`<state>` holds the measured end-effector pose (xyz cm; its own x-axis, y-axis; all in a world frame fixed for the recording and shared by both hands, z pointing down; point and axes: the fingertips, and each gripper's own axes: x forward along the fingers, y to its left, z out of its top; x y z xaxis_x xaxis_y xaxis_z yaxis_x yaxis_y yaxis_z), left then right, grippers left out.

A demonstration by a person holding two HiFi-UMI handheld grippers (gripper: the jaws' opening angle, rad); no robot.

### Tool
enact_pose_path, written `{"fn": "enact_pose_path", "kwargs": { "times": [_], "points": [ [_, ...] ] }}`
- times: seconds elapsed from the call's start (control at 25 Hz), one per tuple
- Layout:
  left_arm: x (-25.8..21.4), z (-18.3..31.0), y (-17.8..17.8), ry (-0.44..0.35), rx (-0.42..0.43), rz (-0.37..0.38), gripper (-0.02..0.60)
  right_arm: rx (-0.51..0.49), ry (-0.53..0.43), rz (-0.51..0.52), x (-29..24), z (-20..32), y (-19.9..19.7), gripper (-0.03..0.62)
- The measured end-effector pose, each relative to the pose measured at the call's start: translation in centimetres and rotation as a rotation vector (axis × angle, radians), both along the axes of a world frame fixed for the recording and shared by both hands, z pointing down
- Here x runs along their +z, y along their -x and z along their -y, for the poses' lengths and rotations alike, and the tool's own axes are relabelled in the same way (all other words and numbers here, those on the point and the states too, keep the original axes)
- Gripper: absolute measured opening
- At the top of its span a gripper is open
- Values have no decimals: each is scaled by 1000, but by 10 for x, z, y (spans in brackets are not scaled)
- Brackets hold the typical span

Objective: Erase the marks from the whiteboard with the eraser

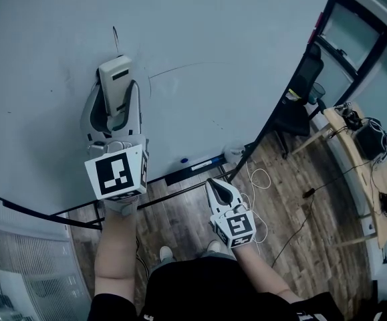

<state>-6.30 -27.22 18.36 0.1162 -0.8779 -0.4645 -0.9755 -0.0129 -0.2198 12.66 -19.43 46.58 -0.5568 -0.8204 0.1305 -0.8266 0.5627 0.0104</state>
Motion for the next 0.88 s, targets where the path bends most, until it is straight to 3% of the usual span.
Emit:
{"fn": "enact_pose_path", "kwargs": {
  "times": [0.2, 0.44, 0.6, 0.88],
  "points": [
    [-55, 3, -9, -84, -2, 17, 227, 20, -10, 5, -5, 1, -6, 28],
    [-95, 8, -18, -99, 14, 9, 224, 47, -10, 16, -5, -1, -15, 28],
    [-92, 3, -20, -124, 13, 14, 222, 58, -8, 19, -5, -1, -19, 28],
    [-38, 2, -12, -79, -30, 37, 222, 46, -1, 14, -2, -4, -18, 28]
  ]
}}
